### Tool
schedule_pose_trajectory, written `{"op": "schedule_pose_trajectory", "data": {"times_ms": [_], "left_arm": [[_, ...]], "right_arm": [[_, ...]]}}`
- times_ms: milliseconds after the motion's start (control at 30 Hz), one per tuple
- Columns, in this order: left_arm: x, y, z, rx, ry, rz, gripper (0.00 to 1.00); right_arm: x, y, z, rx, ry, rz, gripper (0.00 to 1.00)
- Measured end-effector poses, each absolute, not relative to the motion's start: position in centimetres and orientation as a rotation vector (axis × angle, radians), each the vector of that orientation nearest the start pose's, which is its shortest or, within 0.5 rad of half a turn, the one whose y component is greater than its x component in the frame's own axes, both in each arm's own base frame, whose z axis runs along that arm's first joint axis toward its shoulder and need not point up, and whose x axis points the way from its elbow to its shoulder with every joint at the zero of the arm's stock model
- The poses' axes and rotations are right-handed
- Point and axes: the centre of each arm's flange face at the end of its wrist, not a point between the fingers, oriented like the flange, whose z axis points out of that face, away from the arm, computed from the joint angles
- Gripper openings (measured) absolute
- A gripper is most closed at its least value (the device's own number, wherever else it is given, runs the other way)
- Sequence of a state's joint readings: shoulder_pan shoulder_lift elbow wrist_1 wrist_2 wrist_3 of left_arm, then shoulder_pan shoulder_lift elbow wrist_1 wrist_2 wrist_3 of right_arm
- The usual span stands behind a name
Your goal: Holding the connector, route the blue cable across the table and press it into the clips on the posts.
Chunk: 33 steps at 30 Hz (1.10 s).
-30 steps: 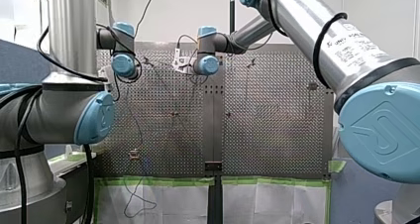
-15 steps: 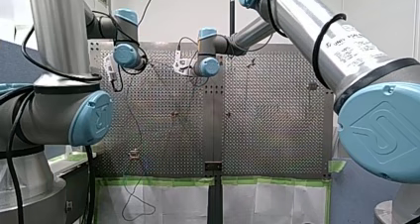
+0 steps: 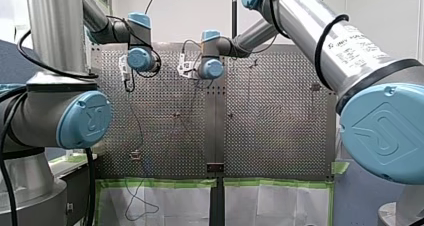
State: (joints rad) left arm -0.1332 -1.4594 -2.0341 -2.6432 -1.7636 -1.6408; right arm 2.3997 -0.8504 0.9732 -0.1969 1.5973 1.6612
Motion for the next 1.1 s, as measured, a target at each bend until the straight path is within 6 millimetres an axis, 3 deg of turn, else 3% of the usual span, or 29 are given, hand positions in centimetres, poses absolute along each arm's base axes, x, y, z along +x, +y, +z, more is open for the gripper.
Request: {"op": "schedule_pose_trajectory", "data": {"times_ms": [267,633,1100], "left_arm": [[43.1,-18.4,37.4,-0.075,1.388,0.02,1.0],[47.0,-17.7,37.6,-0.095,1.385,0.131,1.0],[52.0,-17.9,36.5,-0.099,1.403,0.136,1.0]], "right_arm": [[65.8,-43.1,33.9,-2.323,1.075,-2.584,0.0],[65.7,-43.2,33.9,-2.323,1.077,-2.585,0.0],[65.5,-43.7,33.9,-2.319,1.086,-2.594,0.0]]}}
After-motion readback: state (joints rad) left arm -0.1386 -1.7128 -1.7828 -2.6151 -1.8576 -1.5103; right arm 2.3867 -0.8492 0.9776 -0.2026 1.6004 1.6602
